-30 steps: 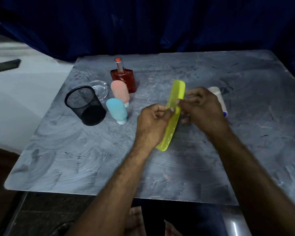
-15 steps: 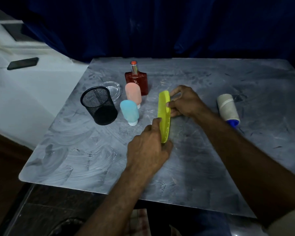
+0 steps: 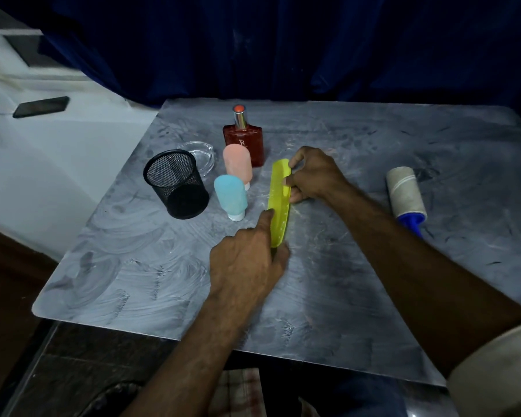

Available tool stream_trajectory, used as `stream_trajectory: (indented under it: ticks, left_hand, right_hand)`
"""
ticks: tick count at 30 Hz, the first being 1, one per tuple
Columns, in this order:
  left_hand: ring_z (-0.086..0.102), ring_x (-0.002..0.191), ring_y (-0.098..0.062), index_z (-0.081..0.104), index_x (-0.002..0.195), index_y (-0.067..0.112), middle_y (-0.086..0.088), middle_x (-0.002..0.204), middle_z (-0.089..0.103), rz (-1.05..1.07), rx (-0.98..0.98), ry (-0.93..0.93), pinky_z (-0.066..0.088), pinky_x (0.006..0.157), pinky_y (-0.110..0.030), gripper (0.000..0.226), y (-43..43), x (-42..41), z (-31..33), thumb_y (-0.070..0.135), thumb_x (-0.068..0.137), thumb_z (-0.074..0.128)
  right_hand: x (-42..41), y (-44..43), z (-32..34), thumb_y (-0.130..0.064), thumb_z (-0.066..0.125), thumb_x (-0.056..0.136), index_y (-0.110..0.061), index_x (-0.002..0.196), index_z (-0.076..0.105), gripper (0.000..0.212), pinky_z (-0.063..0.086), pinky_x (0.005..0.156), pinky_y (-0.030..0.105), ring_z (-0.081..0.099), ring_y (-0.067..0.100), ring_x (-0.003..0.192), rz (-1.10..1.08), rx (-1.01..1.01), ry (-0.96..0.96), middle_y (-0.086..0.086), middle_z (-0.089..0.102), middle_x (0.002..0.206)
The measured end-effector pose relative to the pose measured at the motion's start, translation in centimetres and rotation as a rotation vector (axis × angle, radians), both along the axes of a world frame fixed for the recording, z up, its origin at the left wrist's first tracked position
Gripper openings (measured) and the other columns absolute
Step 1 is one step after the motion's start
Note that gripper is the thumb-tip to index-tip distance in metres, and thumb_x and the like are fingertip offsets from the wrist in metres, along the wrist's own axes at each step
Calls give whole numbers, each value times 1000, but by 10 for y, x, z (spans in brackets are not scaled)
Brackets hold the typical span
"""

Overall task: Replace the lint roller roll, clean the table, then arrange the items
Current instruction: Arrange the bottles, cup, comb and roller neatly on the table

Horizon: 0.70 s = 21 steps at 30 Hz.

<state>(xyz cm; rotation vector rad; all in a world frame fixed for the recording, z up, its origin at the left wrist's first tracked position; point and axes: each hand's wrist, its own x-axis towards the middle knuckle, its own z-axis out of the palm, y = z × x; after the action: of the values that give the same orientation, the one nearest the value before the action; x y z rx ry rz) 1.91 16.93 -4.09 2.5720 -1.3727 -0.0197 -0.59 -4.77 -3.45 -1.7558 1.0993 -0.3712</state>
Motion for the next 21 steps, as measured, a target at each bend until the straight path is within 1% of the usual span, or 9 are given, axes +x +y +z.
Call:
stream_trajectory:
  ticks: [1, 3, 9, 12, 17, 21]
  left_hand:
    - [71, 89, -34, 29, 162, 35, -7, 102, 73, 4, -2, 1, 38, 66, -35, 71, 0, 1, -1, 63, 99, 46]
    - [71, 89, -34, 29, 163, 36, -7, 102, 73, 10, -4, 0, 38, 65, -35, 70, 0, 2, -2, 62, 100, 46]
    - [70, 91, -33, 28, 162, 35, -7, 104, 73, 21, -2, 14, 38, 66, -35, 67, -2, 2, -4, 60, 102, 45]
    - [70, 91, -33, 28, 162, 35, -6, 104, 73, 13, -2, 46, 39, 67, -35, 66, -2, 4, -4, 59, 102, 45]
    - [70, 92, -34, 29, 162, 35, -7, 104, 73, 2, -3, 70, 42, 68, -36, 66, -2, 6, -5, 59, 102, 45]
    - [71, 91, -33, 30, 161, 35, -7, 104, 74, -4, -4, 71, 43, 69, -36, 66, -2, 7, -5, 58, 102, 46]
  right_hand:
    - [2, 0, 0, 1, 78, 78, -18, 87, 55, 31, 63, 55, 54, 72, 26, 47, 4, -14, 8, 8, 67, 49]
    - [4, -1, -1, -1, 77, 78, -19, 88, 55, 30, 63, 58, 56, 73, 28, 48, 7, -24, 14, 6, 67, 47]
    - [11, -2, -1, -6, 76, 78, -21, 89, 53, 30, 64, 64, 54, 74, 30, 51, 29, -78, 65, 7, 70, 50]
    - [11, -2, -1, -7, 76, 78, -21, 90, 53, 29, 64, 63, 54, 73, 29, 49, 22, -95, 78, 9, 70, 52]
    - [12, 1, 0, -7, 73, 80, -21, 92, 53, 27, 65, 62, 50, 73, 27, 48, 16, -156, 120, 13, 72, 69]
    - [13, 4, 2, -6, 71, 82, -19, 95, 54, 24, 64, 56, 47, 72, 25, 46, 12, -198, 159, 18, 70, 85]
